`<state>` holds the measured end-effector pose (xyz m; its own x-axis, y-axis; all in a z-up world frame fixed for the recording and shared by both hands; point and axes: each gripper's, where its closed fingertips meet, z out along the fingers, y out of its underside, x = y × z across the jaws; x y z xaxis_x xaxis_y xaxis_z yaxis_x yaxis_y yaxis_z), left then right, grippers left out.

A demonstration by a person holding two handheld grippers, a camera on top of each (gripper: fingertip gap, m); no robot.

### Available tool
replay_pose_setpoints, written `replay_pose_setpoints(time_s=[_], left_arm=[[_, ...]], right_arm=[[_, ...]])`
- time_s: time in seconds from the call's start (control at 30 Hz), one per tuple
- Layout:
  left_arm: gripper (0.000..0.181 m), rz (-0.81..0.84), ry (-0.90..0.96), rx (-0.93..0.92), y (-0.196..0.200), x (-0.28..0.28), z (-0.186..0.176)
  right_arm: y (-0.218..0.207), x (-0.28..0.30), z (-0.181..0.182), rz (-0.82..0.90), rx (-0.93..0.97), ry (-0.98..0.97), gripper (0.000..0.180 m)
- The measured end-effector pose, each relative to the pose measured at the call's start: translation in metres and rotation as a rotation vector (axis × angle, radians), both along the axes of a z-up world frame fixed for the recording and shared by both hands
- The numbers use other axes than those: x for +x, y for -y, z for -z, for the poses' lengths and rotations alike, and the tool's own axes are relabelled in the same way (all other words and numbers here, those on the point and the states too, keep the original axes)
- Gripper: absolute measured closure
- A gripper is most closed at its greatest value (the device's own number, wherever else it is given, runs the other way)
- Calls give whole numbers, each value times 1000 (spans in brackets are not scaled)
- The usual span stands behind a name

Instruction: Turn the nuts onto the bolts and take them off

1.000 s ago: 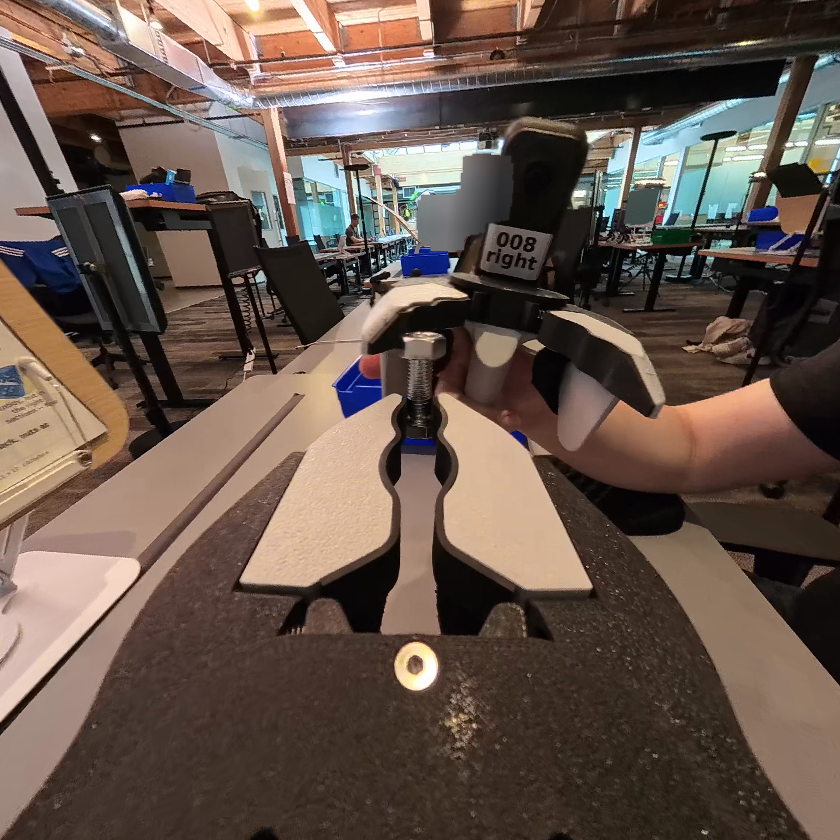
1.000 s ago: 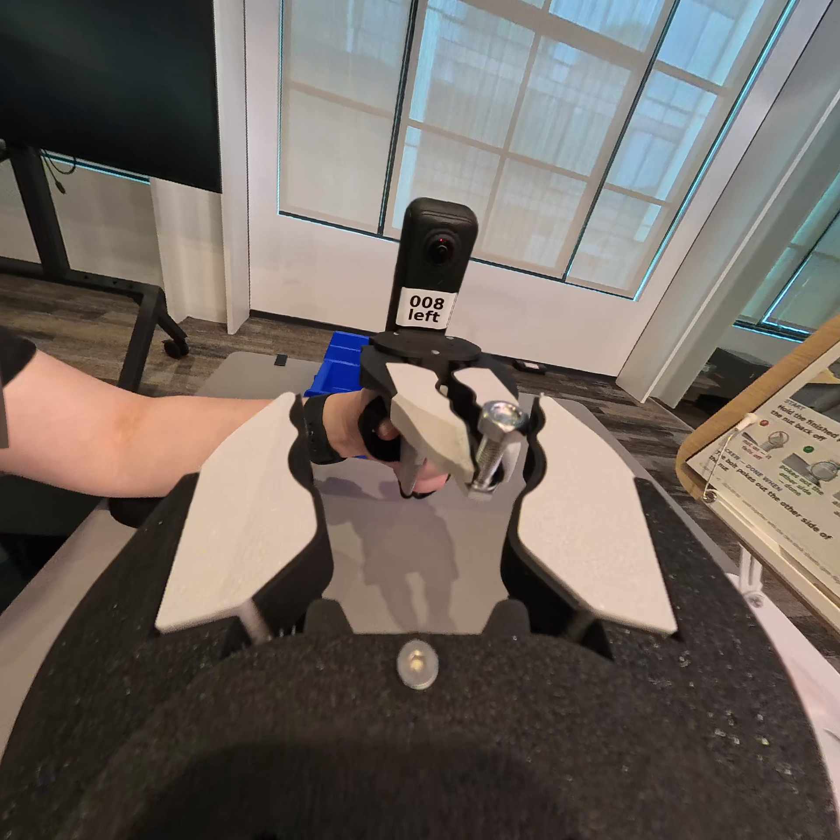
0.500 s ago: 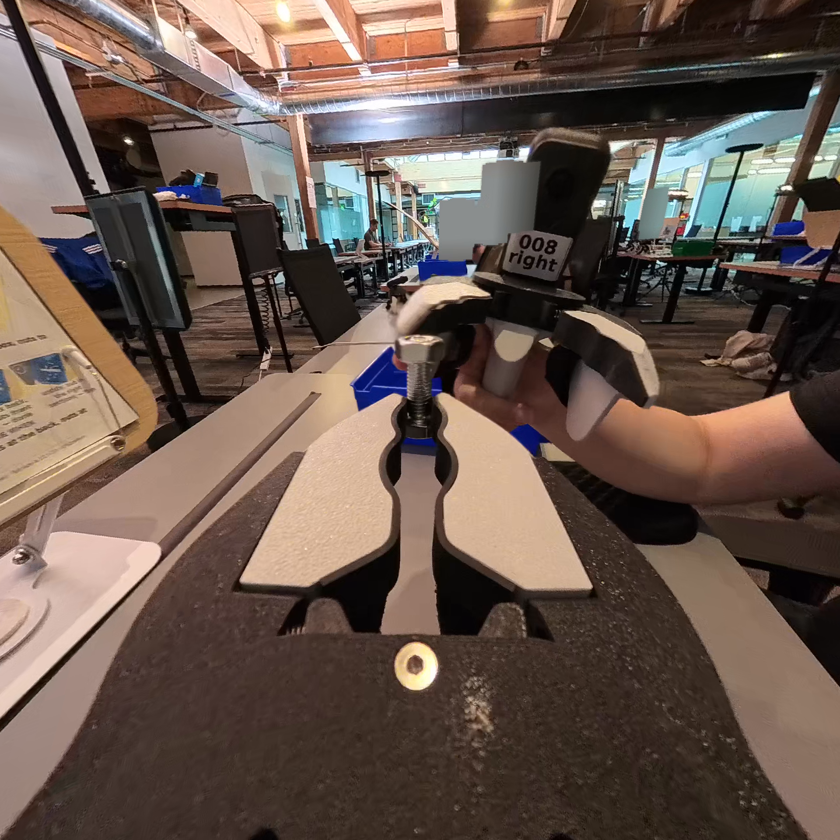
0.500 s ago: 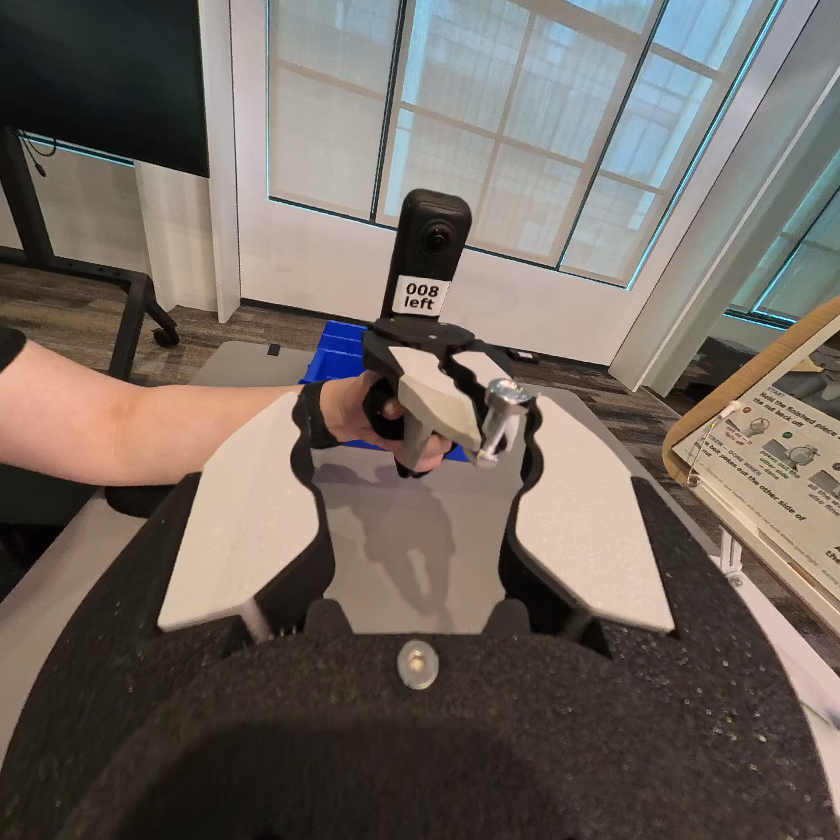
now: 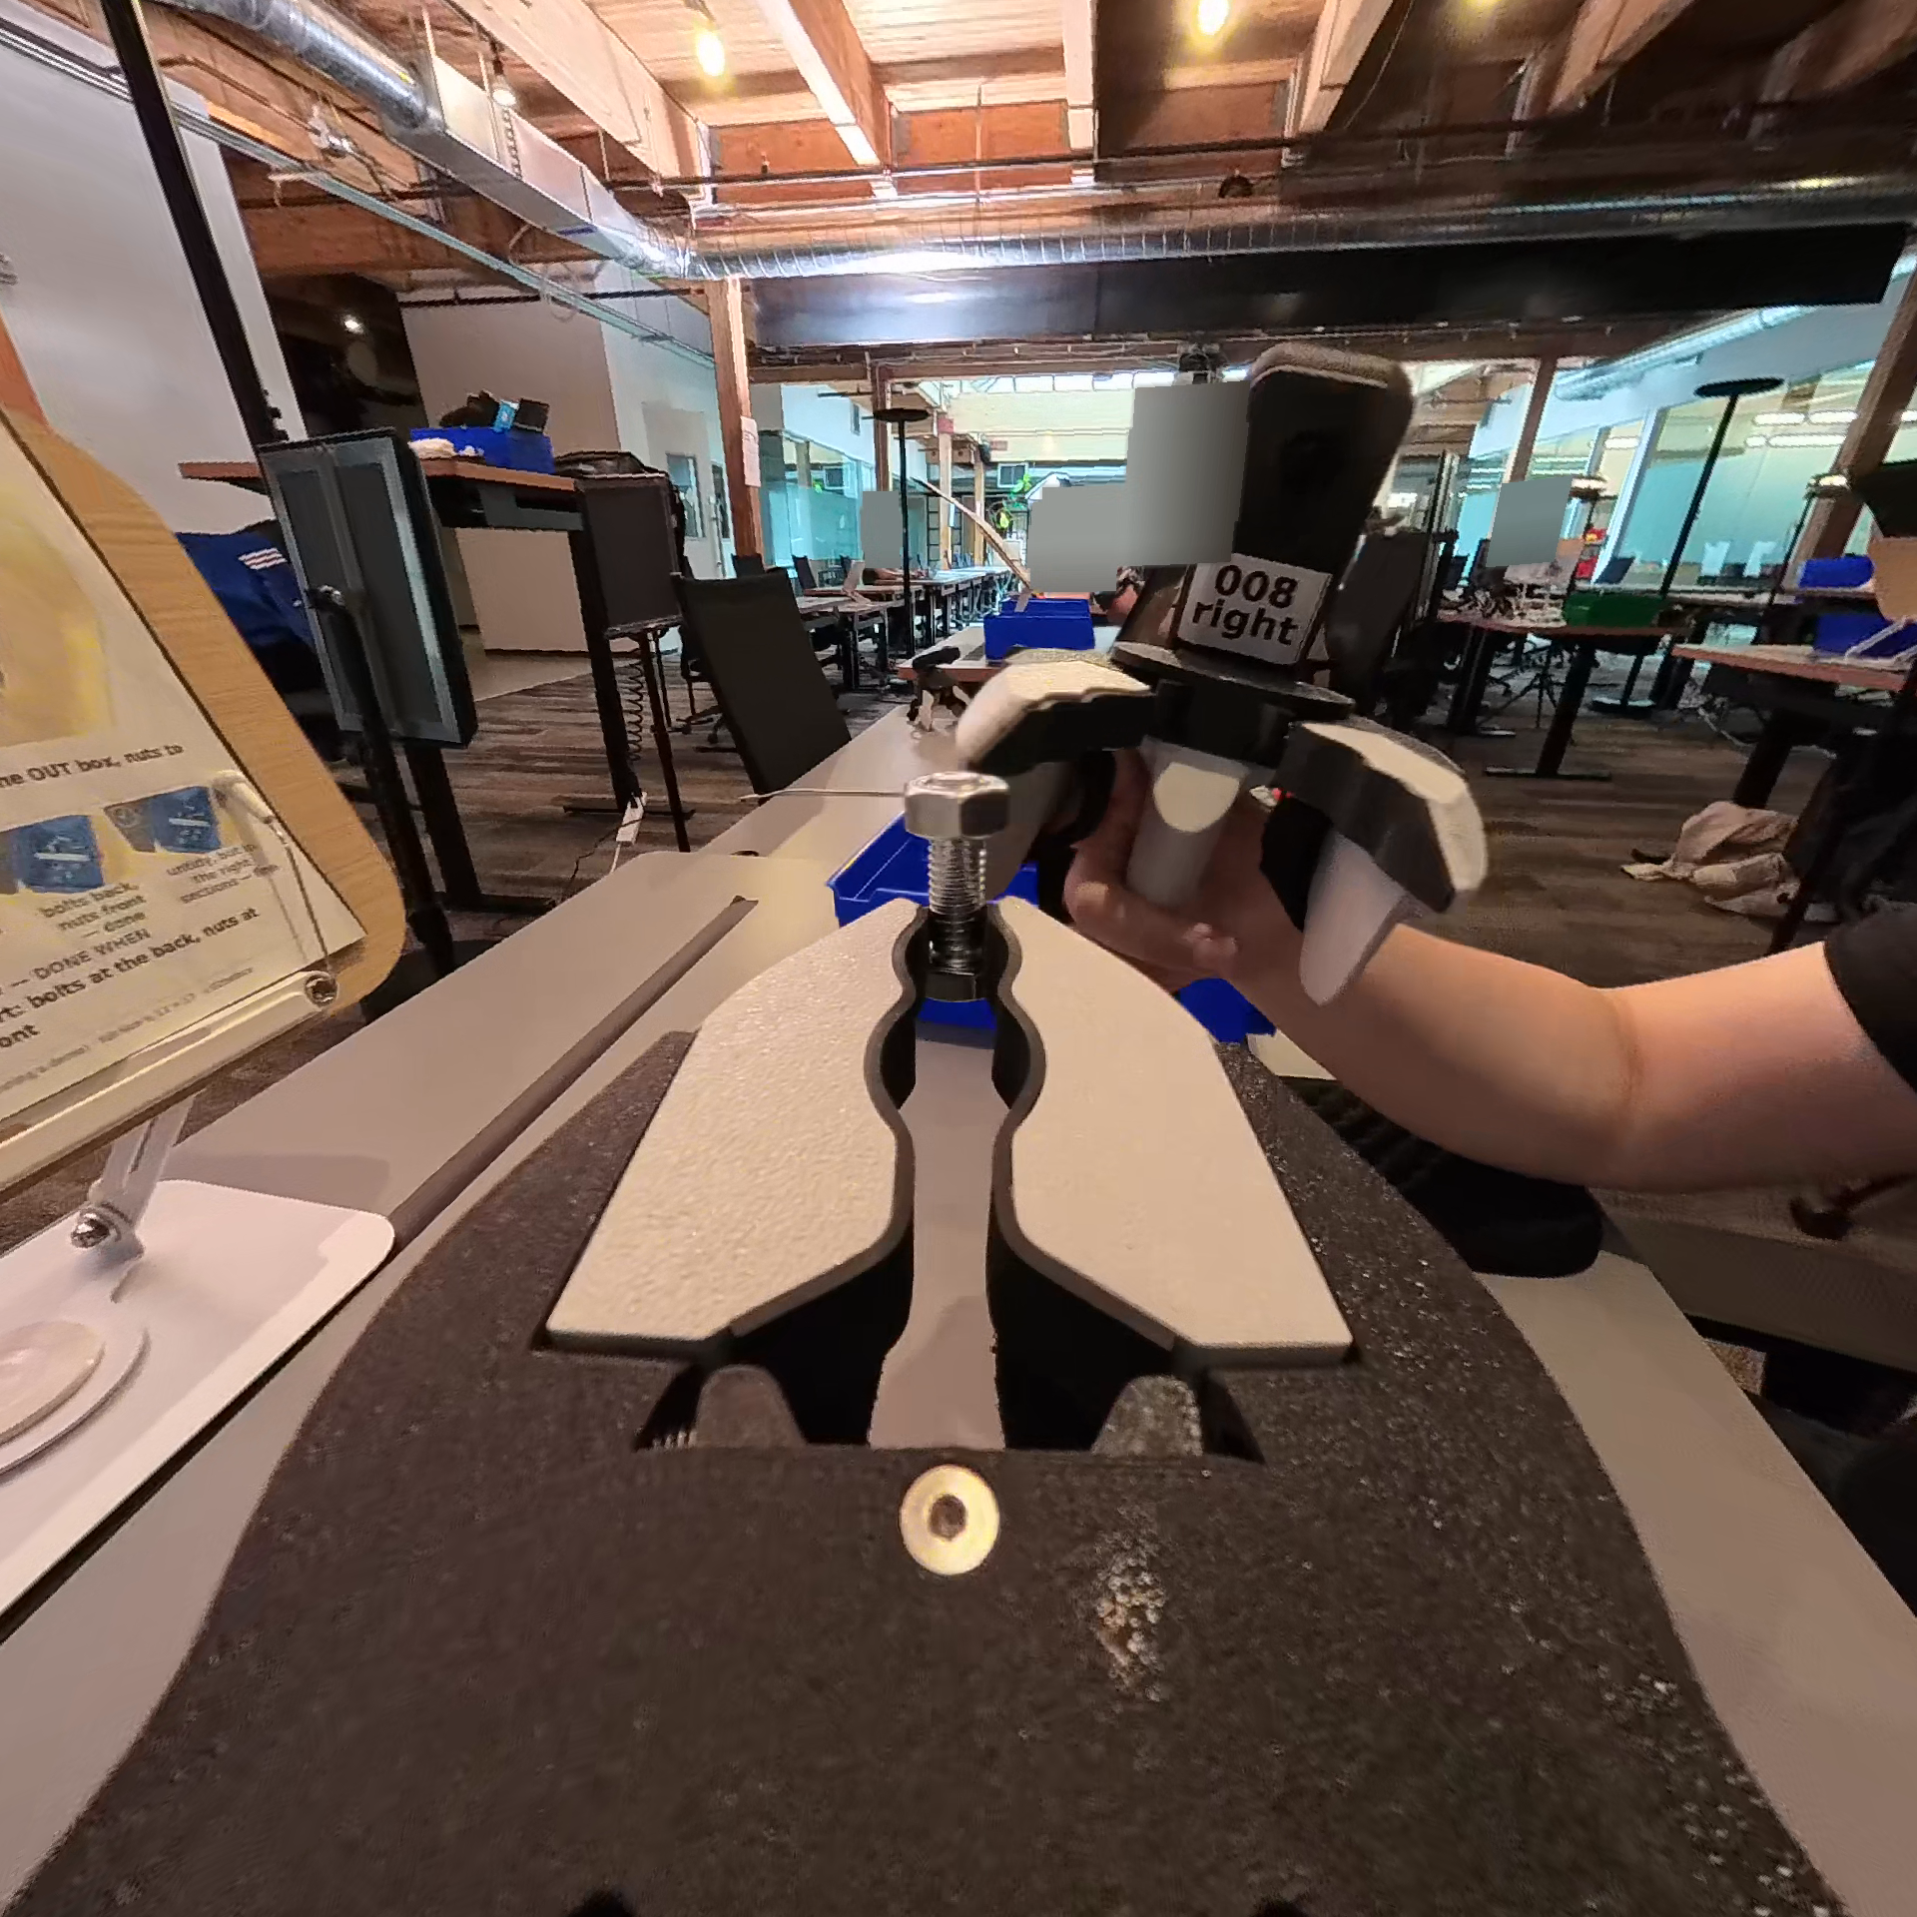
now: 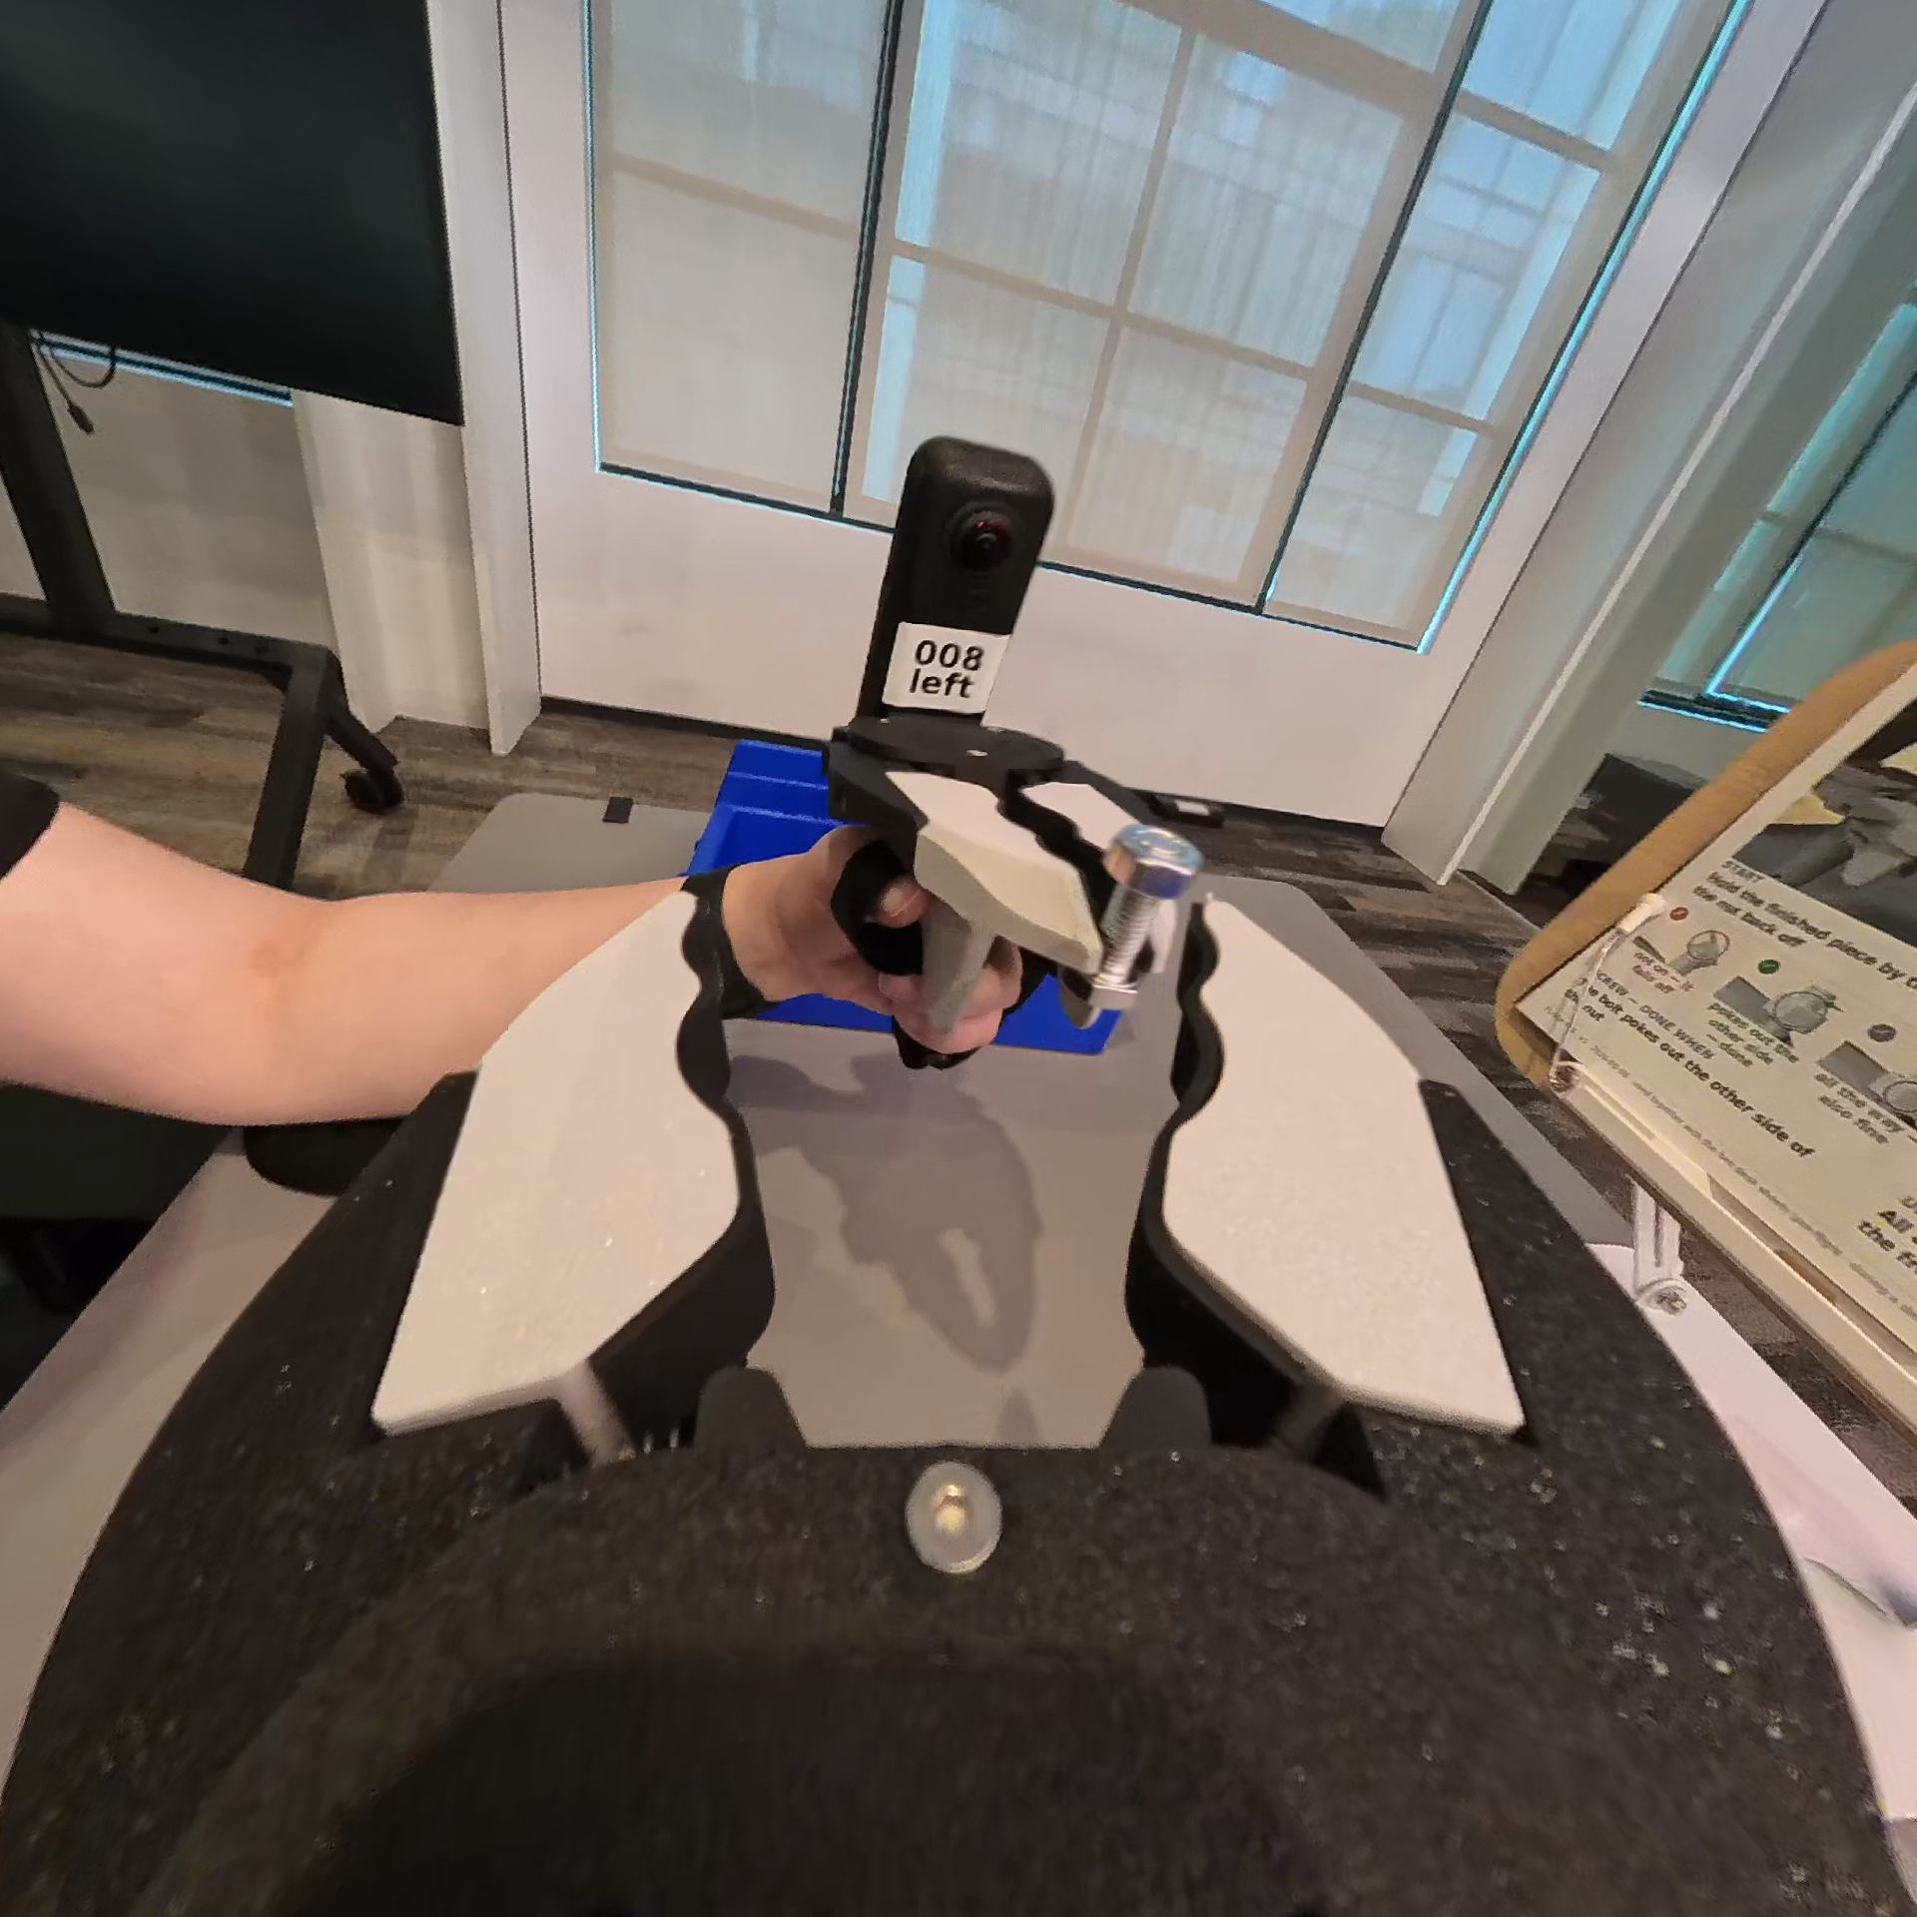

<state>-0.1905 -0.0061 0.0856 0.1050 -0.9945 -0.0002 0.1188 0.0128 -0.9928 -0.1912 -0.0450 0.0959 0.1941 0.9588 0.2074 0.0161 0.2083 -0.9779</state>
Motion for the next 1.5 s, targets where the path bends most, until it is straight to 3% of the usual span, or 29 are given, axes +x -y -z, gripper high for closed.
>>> replay_pose_setpoints(time_s=[0.33,0.4,0.6,0.8,0.9,1.13,1.3,1.5], left_arm=[[172,0,-18,12,4,7,0],[172,-17,-6,-5,-1,1,-1],[172,42,-34,-4,9,11,3],[172,-2,-46,0,3,11,5],[172,-9,-22,-29,-3,2,3],[172,39,-50,-5,10,16,6],[172,-35,-30,-9,-3,6,2],[172,4,33,-50,-3,-3,-6]], right_arm=[[0,-11,5,-1,1,7,86],[5,-6,5,-24,8,22,98],[-10,-8,0,43,-37,-25,91],[-7,-11,5,30,-22,2,90],[-1,-3,5,1,-23,27,101],[-10,-5,0,40,-44,-28,94],[-5,-5,6,36,-18,38,91],[-13,10,-5,67,-48,-41,132]])
